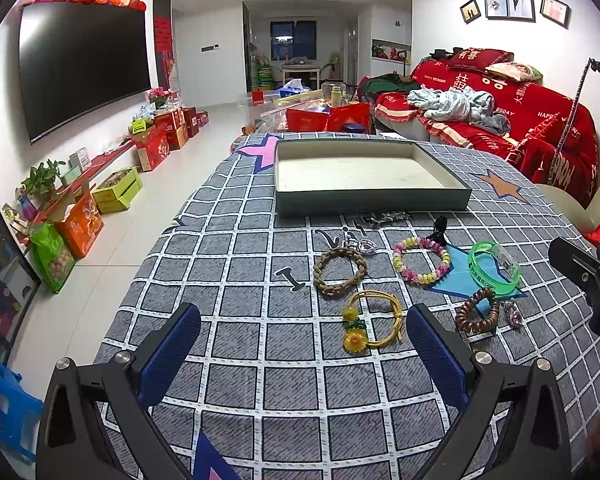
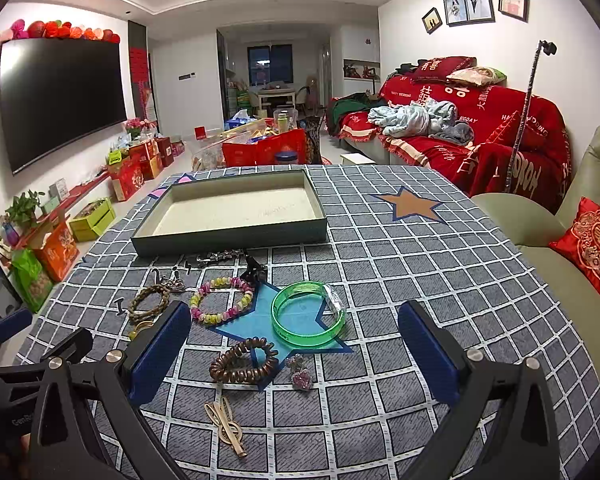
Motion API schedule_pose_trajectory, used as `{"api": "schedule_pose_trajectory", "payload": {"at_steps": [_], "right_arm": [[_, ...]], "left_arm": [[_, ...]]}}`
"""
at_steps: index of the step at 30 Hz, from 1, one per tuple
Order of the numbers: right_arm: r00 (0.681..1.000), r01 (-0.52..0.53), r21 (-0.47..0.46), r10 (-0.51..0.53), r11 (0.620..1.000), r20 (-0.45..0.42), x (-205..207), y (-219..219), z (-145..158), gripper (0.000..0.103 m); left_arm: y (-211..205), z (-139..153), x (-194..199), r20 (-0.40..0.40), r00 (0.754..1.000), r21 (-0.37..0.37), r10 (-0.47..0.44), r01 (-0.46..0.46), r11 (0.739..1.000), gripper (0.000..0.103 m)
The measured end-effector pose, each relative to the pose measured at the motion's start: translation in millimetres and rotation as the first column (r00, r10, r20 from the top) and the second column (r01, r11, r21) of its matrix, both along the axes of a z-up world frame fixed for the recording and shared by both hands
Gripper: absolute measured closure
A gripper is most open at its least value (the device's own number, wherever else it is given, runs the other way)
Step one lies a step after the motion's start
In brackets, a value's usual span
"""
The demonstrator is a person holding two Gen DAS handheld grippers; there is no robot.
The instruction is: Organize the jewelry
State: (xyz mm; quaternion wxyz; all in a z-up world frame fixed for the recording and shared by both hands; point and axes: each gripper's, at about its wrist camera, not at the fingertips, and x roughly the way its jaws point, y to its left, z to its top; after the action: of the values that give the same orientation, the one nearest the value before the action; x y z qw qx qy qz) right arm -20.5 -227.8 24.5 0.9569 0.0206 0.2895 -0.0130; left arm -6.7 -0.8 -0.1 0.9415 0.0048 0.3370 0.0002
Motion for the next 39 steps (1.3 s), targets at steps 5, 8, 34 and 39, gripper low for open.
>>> {"api": "schedule_pose_trajectory", "payload": {"at_steps": [5, 8, 34, 39], "right_arm": [[1.0, 0.001, 0.0, -0.001, 1.0, 0.001, 0.1, -0.1, 0.5, 0.0], [1.0, 0.0, 0.001, 0.0, 1.0, 0.0, 0.2, -0.3, 0.4, 0.0], [1.0, 0.003, 0.005, -0.003, 1.0, 0.002, -0.1, -1.9, 2.3, 0.0], [1.0, 0.003, 0.007, -0.003, 1.0, 0.0, -0.1, -2.5, 2.2, 0.0]], "left_arm": [[-0.4, -0.5, 0.1, 0.001, 1.0, 0.0, -0.002, 0.002, 1.0, 0.0], [-1.3, -0.6, 0.6, 0.0, 1.0, -0.001, -0.003, 0.003, 1.0, 0.0], [-1.9, -0.6, 2.0, -0.021, 1.0, -0.01, -0.001, 0.001, 1.0, 0.0], [-1.5, -1.1, 2.4, -0.024, 1.0, -0.01, -0.001, 0.001, 1.0, 0.0]]}}
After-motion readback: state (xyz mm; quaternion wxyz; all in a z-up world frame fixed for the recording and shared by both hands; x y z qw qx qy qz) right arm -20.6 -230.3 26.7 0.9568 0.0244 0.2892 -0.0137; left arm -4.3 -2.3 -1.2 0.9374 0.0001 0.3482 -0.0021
